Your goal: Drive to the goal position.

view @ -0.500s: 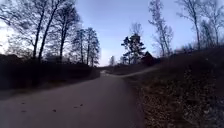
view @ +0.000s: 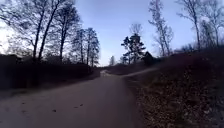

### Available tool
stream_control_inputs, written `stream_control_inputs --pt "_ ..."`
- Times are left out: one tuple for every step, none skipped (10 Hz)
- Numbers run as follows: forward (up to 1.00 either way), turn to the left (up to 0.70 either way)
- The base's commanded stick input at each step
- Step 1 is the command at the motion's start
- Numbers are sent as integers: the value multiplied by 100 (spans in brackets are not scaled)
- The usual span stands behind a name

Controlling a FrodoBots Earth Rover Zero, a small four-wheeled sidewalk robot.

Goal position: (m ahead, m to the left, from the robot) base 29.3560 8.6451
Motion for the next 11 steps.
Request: stream_control_inputs --pt "70 0" --pt "70 0" --pt "70 35" --pt "70 35" --pt "70 35" --pt "70 35" --pt "70 35" --pt "70 35" --pt "70 35" --pt "70 35" --pt "70 35"
